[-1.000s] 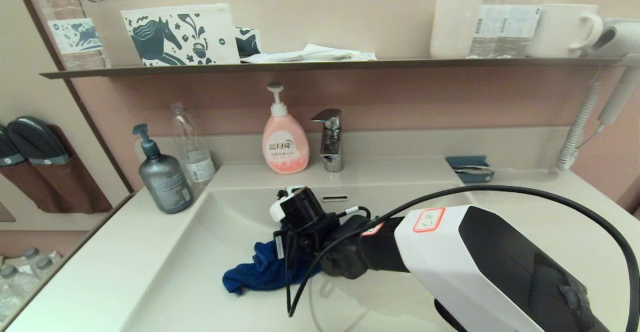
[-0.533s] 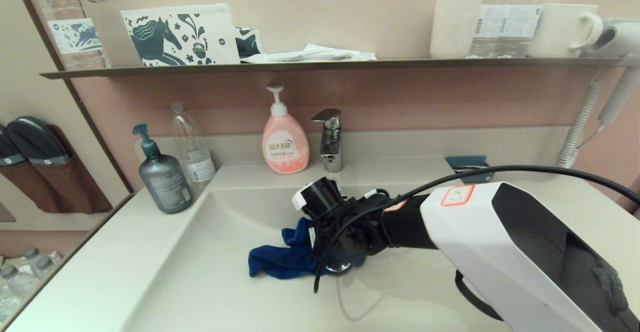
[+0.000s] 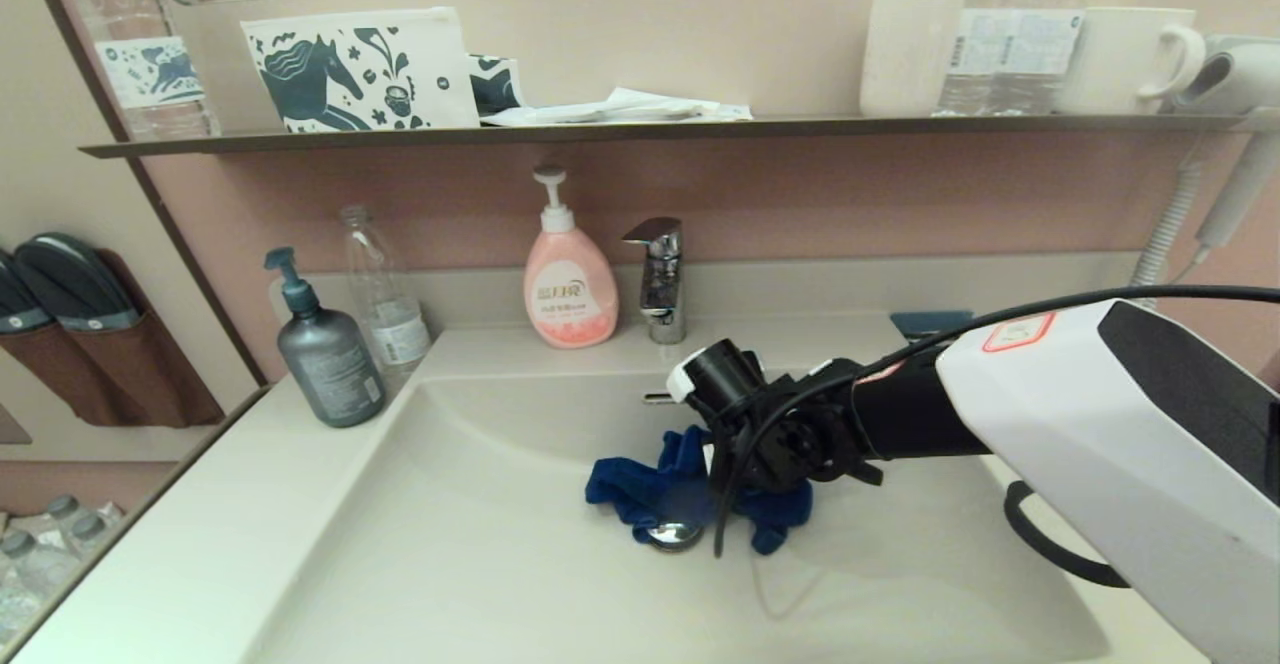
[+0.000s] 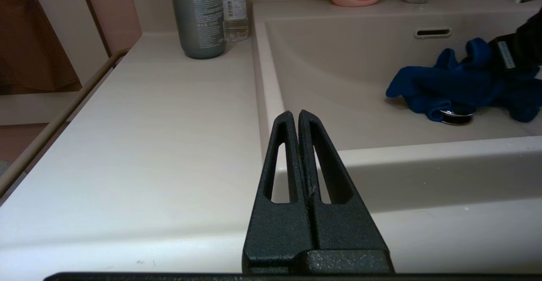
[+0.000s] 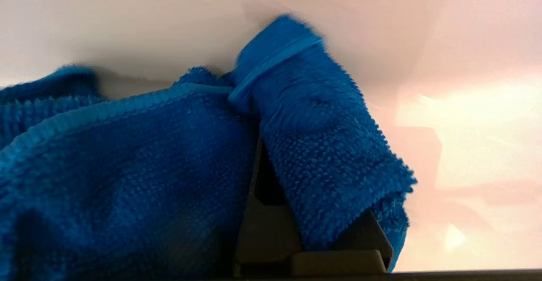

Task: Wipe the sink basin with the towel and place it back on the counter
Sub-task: Wipe the sink

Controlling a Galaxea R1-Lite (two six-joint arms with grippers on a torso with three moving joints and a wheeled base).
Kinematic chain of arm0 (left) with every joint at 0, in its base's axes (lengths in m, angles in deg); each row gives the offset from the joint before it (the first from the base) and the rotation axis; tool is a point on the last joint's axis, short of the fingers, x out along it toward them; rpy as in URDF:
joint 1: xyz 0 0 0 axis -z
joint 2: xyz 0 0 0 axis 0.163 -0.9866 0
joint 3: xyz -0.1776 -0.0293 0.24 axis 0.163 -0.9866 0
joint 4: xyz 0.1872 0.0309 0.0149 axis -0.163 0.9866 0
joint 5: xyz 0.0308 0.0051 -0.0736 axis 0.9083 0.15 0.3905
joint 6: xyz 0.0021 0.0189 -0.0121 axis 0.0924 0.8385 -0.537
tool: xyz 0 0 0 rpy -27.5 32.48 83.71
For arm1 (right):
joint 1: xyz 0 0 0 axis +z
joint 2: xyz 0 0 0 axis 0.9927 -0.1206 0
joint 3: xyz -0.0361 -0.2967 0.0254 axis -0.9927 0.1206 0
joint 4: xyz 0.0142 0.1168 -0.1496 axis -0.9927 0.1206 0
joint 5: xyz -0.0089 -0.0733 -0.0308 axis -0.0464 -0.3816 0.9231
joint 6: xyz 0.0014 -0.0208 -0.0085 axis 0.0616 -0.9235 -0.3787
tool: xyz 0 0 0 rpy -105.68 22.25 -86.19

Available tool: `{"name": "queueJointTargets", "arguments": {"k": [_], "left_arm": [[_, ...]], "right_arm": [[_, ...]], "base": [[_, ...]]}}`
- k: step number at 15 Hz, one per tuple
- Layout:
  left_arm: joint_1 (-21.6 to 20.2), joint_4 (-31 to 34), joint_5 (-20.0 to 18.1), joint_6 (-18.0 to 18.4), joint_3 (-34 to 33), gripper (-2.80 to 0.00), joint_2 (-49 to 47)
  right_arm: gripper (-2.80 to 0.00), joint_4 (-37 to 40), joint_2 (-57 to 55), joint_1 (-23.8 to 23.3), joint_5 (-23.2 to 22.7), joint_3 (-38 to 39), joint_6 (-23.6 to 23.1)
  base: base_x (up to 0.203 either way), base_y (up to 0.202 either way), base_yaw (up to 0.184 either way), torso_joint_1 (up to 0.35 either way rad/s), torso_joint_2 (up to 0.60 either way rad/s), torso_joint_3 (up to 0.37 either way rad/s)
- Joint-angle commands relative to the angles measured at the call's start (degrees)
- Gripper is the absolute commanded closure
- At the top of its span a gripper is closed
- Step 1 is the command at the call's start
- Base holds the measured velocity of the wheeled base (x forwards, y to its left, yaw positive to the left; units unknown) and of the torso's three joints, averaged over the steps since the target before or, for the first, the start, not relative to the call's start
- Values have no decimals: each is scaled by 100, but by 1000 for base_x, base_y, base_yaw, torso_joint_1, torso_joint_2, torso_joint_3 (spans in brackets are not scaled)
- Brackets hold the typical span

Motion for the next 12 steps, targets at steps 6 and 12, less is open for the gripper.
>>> {"name": "queueJointTargets", "arguments": {"k": [6, 12], "left_arm": [[-1, -5, -2, 1, 0, 0, -4], [-1, -5, -2, 1, 0, 0, -4]], "right_arm": [[0, 10, 1098, -791, 160, 1390, 155], [0, 880, 1806, -1058, 109, 2031, -18]], "base": [[0, 0, 0, 0, 0, 0], [0, 0, 0, 0, 0, 0]]}}
